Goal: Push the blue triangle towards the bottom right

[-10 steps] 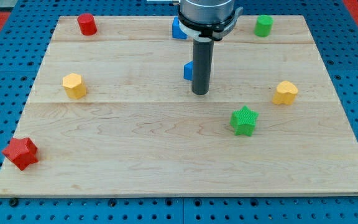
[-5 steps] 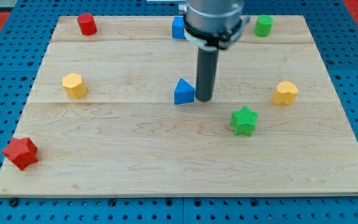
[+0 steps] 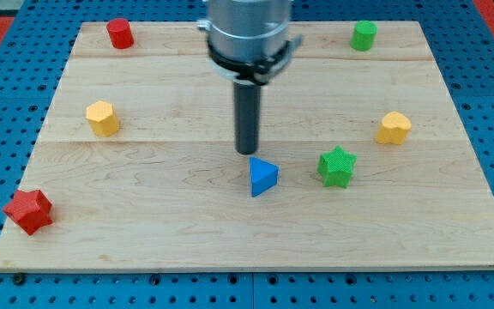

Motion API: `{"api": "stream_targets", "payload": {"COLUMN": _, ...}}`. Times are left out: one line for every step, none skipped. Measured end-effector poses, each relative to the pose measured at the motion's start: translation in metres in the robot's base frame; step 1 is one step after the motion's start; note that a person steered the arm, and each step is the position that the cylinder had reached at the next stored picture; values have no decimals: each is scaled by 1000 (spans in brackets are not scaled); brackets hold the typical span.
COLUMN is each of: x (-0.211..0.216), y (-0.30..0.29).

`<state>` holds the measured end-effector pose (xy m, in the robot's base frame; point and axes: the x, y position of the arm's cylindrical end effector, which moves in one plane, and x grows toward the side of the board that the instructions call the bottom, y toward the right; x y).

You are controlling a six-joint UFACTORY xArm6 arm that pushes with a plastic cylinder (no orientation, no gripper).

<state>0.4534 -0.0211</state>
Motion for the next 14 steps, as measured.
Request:
{"api": "stream_targets", "payload": {"x": 31, "y": 8}}
{"api": "stream_targets", "payload": {"x": 49, "y": 76}}
{"api": "stream_targets", "payload": {"x": 60, "y": 110}}
{"api": "stream_targets", "payload": {"x": 60, "y": 54}}
{"api": "stream_targets", "payload": {"x": 60, "y": -3}}
{"api": "stream_targets", "payload": {"x": 75, "y": 32}}
{"api": "stream_targets", "payload": {"x": 76, "y": 94}}
{"api": "stream_targets", "payload": {"x": 76, "y": 110}}
{"api": "stream_targets", "payload": {"x": 76, "y": 75}}
{"api": "stream_targets", "payload": {"x": 91, "y": 63}}
{"api": "stream_targets", "payload": {"x": 93, "y": 127}}
{"api": "stream_targets", "payload": {"x": 95, "y": 129}}
{"api": "stream_targets", "payload": {"x": 108, "y": 96}}
{"api": "stream_targets", "payload": {"x": 121, "y": 142}}
